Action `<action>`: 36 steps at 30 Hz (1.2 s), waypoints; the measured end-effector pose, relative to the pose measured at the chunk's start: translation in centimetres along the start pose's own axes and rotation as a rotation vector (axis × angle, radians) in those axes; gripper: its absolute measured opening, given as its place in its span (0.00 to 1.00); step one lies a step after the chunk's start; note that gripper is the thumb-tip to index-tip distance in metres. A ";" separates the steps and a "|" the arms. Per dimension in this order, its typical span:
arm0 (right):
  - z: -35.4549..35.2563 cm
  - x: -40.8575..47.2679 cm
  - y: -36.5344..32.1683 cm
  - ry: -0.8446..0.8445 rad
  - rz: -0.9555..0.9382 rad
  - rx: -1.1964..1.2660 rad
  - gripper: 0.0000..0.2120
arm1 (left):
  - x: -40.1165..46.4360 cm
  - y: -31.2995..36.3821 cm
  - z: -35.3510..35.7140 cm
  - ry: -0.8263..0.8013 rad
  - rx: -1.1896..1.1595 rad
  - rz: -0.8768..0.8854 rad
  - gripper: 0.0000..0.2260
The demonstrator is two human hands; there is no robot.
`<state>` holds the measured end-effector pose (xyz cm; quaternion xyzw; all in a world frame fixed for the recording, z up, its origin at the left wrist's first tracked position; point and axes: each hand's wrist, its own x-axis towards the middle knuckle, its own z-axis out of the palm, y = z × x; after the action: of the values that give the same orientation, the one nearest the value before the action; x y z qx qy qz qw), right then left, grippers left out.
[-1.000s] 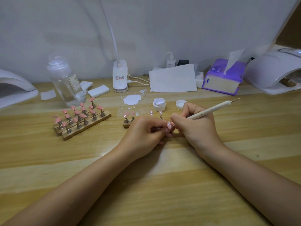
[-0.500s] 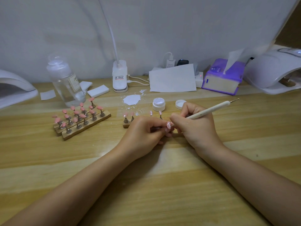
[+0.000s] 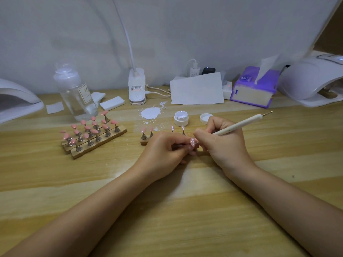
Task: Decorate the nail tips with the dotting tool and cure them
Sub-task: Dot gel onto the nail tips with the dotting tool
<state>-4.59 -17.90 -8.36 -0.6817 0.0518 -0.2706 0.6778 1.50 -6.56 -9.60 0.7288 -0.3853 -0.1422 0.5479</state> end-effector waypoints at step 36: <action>-0.1 0.1 0.3 0.035 -0.011 -0.031 0.16 | -0.1 0.0 -0.1 -0.014 0.039 0.039 0.13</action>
<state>-4.46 -18.07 -8.60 -0.6875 0.0641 -0.2851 0.6648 1.47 -6.43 -9.57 0.7308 -0.4059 -0.1288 0.5335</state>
